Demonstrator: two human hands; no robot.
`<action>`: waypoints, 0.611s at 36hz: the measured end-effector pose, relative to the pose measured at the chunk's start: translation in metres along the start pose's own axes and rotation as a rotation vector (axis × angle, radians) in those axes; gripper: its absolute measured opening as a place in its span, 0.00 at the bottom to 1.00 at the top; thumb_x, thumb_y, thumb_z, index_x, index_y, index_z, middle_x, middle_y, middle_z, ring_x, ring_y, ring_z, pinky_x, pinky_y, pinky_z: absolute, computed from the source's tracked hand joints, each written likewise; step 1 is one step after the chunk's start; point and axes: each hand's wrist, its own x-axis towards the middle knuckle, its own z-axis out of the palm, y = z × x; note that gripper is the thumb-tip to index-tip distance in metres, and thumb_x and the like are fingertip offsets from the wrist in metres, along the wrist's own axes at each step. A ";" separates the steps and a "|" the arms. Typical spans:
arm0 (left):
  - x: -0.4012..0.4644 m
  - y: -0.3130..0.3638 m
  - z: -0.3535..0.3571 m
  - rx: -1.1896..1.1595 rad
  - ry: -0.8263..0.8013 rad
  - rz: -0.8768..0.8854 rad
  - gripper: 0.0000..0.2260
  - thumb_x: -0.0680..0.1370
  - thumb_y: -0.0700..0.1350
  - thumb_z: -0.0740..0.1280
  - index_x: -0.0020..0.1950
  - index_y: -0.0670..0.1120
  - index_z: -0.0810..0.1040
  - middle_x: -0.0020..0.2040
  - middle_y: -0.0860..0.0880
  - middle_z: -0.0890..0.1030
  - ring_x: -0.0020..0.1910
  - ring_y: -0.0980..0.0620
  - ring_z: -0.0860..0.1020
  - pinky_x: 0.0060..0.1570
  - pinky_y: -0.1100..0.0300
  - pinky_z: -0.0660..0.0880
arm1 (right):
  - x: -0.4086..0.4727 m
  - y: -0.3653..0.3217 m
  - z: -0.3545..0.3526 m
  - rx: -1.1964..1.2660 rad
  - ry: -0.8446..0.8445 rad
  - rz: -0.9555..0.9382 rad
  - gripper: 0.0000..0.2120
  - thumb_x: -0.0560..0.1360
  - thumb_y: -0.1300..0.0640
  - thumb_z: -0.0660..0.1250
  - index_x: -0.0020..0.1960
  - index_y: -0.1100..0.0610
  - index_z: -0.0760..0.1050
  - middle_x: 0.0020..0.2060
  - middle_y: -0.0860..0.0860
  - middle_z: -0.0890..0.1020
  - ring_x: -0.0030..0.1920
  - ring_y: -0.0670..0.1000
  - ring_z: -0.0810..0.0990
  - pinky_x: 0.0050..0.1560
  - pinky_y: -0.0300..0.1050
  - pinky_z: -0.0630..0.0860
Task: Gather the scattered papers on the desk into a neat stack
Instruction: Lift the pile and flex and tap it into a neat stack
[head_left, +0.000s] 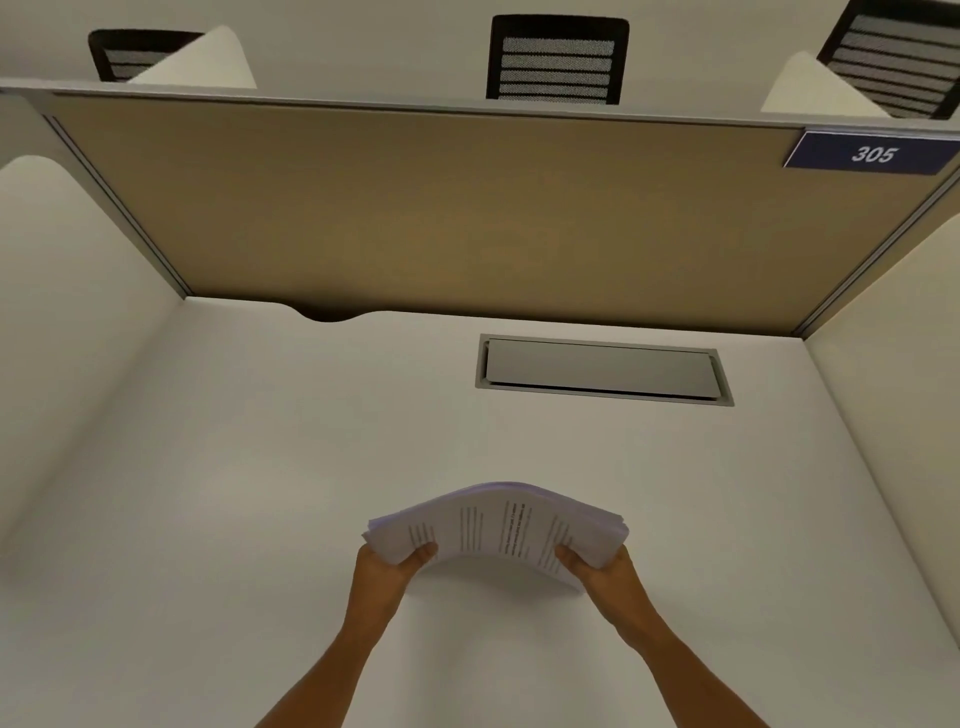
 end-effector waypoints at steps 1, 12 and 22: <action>0.000 -0.001 0.000 -0.002 -0.004 0.002 0.21 0.68 0.40 0.78 0.58 0.46 0.78 0.48 0.47 0.85 0.48 0.49 0.83 0.40 0.65 0.82 | 0.000 0.000 0.000 -0.008 0.003 0.006 0.21 0.75 0.57 0.73 0.66 0.50 0.74 0.57 0.50 0.83 0.58 0.47 0.82 0.49 0.39 0.82; 0.005 0.024 -0.023 0.022 -0.013 0.066 0.13 0.66 0.52 0.78 0.48 0.54 0.82 0.42 0.53 0.87 0.46 0.49 0.85 0.34 0.67 0.80 | 0.003 -0.028 -0.009 -0.268 -0.025 0.050 0.06 0.77 0.52 0.71 0.53 0.51 0.80 0.46 0.50 0.86 0.47 0.51 0.85 0.42 0.41 0.82; 0.006 0.120 -0.016 0.486 -0.117 0.761 0.44 0.66 0.69 0.70 0.75 0.63 0.51 0.78 0.59 0.58 0.77 0.59 0.55 0.76 0.53 0.49 | 0.001 -0.128 -0.016 -0.885 -0.233 -0.211 0.10 0.79 0.50 0.65 0.41 0.50 0.80 0.35 0.48 0.83 0.35 0.49 0.82 0.34 0.40 0.76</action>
